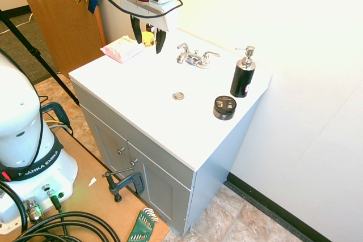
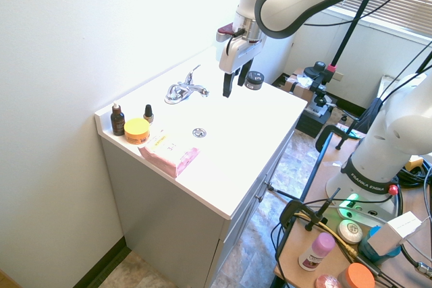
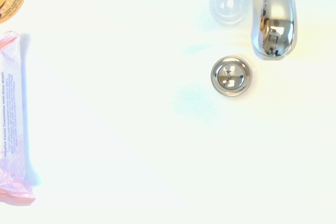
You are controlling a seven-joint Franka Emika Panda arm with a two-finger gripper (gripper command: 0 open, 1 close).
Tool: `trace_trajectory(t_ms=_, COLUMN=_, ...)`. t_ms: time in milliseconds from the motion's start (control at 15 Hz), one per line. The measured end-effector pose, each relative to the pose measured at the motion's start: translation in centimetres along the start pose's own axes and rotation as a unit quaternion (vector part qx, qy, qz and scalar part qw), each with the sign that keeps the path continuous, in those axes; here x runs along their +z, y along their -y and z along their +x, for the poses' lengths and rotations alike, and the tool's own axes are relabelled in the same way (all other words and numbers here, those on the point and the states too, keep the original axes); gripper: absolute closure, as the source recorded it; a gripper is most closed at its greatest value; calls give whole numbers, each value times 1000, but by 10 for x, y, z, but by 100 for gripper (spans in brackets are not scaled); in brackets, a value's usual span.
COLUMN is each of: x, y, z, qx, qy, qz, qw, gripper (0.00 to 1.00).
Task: Turn off the hot water
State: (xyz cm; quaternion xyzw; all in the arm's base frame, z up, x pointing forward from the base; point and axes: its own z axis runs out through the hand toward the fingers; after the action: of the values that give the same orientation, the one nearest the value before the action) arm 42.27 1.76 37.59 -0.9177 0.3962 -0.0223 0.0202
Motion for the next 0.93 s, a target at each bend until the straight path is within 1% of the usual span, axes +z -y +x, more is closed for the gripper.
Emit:
trace_trajectory(t_ms=133, x=2, y=-1, z=2, qx=7, qy=-4, qz=-5, qw=1000, gripper=0)
trace_trajectory(t_ms=200, x=4, y=-1, z=4, qx=17, qy=-13, qz=-12, qw=1000, gripper=0)
trace_trajectory(t_ms=400, x=12, y=5, z=15, qx=52, qy=-65, qz=-26, qw=996, gripper=0)
trace_trajectory(t_ms=600, x=15, y=25, z=27, qx=97, qy=-121, qz=-12, qw=988, gripper=0)
trace_trajectory(t_ms=933, x=28, y=54, z=44, qx=129, qy=-184, qz=-17, qw=974, gripper=0)
